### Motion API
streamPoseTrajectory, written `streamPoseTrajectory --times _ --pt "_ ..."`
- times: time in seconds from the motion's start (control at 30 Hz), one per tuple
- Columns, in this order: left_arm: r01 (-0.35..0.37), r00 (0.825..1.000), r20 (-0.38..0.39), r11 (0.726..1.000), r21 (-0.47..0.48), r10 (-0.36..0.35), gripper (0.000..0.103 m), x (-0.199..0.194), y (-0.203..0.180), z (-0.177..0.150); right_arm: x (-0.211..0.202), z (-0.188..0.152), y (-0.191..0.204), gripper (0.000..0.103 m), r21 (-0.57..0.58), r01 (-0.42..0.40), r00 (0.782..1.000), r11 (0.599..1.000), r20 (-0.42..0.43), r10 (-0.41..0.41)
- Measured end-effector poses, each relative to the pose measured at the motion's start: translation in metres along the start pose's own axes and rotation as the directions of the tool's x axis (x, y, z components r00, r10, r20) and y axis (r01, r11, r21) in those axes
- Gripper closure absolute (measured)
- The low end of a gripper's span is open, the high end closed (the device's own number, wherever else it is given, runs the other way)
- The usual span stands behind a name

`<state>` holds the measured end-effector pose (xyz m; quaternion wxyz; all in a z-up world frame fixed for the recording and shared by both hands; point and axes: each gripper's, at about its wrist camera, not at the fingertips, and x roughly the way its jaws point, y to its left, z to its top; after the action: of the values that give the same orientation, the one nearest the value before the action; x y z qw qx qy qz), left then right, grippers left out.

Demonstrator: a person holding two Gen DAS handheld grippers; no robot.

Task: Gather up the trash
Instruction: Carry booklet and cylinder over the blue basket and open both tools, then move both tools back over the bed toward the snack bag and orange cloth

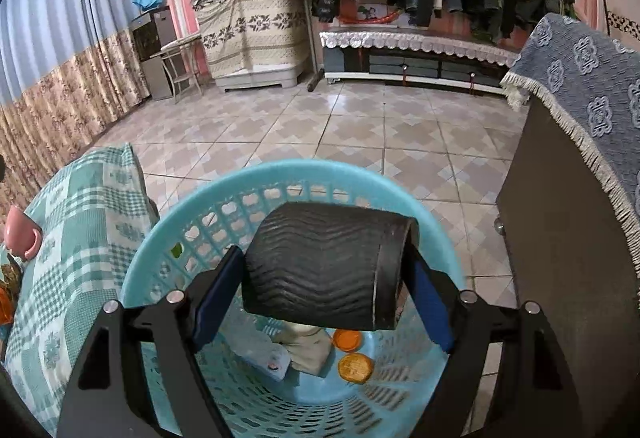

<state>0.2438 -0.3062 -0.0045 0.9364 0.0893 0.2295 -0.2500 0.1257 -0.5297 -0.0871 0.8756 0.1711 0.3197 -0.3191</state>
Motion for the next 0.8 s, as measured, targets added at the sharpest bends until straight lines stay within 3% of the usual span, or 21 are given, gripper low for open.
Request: streamPoseTrajectory --times 0.17,0.47,0.8 --pt "-0.016 1.0 -0.004 1.0 -0.022 0.016 0.005 -0.005 0.012 -0.005 -0.007 0.0 -0.007 0.007 0.045 0.022 0.999 0.999 0.043 -0.024" --pt "-0.051 0.999 -0.015 0.994 -0.093 0.05 0.005 -0.02 0.048 -0.014 -0.012 0.0 0.014 0.006 -0.005 0.024 0.998 1.0 0.056 -0.024" --pt "-0.173 0.985 -0.019 0.972 -0.161 0.172 0.005 -0.073 0.116 -0.034 -0.047 0.001 0.049 0.006 -0.078 -0.05 0.992 0.996 0.107 0.059"
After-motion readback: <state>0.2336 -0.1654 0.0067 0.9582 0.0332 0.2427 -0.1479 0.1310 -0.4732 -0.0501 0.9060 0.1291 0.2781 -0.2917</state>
